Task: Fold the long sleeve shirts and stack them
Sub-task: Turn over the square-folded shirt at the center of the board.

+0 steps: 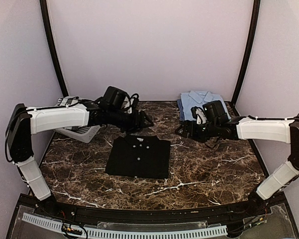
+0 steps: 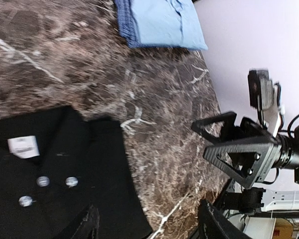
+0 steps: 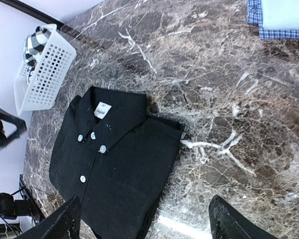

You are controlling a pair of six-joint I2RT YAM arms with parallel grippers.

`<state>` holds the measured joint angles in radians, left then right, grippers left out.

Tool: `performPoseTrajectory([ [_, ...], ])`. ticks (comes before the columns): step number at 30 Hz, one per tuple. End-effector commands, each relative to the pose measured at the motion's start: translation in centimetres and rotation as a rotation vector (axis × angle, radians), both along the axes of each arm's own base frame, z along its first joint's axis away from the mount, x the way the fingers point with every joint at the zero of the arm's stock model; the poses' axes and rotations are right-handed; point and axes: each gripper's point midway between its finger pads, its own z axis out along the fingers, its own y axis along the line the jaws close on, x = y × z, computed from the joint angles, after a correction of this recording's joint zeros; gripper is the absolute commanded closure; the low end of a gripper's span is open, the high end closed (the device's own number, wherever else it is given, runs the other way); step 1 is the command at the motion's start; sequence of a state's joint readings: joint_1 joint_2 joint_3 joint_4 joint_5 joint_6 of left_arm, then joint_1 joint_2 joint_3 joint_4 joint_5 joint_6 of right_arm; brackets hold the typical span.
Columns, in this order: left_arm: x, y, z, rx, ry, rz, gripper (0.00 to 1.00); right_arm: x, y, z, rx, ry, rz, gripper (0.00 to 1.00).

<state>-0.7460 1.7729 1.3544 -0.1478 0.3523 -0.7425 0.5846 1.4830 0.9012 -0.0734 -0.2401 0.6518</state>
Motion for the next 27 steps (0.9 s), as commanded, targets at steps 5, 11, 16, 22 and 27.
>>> performPoseTrajectory([
  [5,-0.7,12.2,-2.7,0.186,-0.002,0.158,0.34,-2.3,1.9,-4.0,-0.116,0.042,0.049,0.18],
  [11,-2.4,16.2,-6.1,0.291,0.065,0.184,0.35,-3.5,3.4,-4.8,-0.131,0.061,0.082,0.23],
  [16,-4.4,18.2,-9.9,0.374,0.148,0.209,0.37,-4.7,4.7,-5.9,-0.153,0.085,0.122,0.26],
  [22,-6.3,18.3,-12.6,0.349,0.229,0.206,0.41,-5.6,5.2,-7.0,-0.183,0.103,0.148,0.29],
  [27,-8.9,18.4,-13.5,0.286,0.322,0.224,0.46,-5.8,4.8,-6.9,-0.195,0.102,0.139,0.30],
])
